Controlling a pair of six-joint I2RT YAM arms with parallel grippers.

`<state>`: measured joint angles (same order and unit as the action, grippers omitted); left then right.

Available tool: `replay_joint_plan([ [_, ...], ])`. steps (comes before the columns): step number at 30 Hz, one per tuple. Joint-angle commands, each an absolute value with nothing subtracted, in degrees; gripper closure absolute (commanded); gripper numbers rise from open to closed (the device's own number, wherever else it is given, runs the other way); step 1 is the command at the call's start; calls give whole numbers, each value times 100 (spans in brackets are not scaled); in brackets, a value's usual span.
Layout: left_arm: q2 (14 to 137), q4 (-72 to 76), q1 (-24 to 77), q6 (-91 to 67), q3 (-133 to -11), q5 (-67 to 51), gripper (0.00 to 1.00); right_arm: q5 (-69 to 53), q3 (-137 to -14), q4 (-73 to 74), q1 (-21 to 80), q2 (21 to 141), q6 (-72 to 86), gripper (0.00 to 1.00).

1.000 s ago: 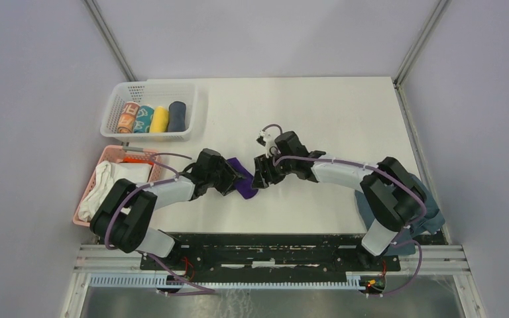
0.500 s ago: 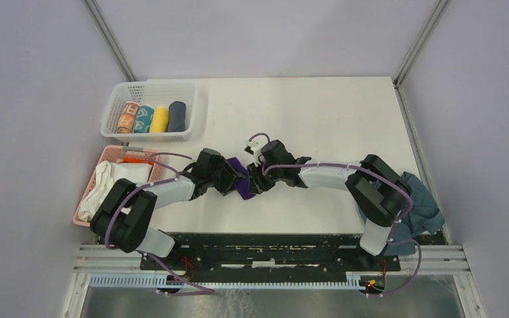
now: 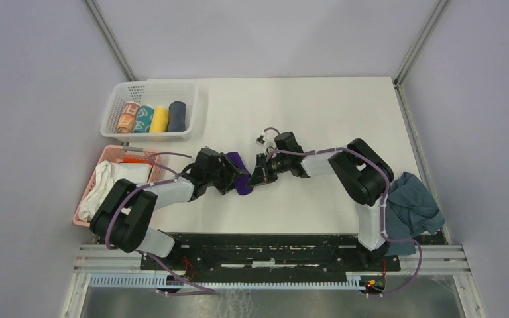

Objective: Roll the towels
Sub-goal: Roll the towel at the center of the board.

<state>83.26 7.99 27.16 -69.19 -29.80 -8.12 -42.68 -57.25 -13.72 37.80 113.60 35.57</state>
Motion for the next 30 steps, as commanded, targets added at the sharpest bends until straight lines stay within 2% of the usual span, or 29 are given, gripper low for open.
replay_joint_plan([
  [1,8607,514,2718,-6524,-2768,-695,28,-4794,-5726,-2258,3699,11761,4389,90],
  [5,8657,447,2686,-6448,-2796,-474,31,-4938,-5772,-2310,3620,11915,4662,90],
  [13,9192,-149,2660,-6223,-3223,-34,42,-5049,-5895,-2165,3616,11950,4810,90],
  [16,9411,-376,2659,-6156,-3422,126,41,-4999,-5943,-1947,3621,11888,4691,90],
  [25,9569,-414,2663,-5979,-3626,282,31,-5159,-5955,-2165,3630,11995,4992,91],
  [30,9692,-571,2663,-5841,-3859,421,30,-5266,-5952,-2339,3643,12045,5131,91],
])
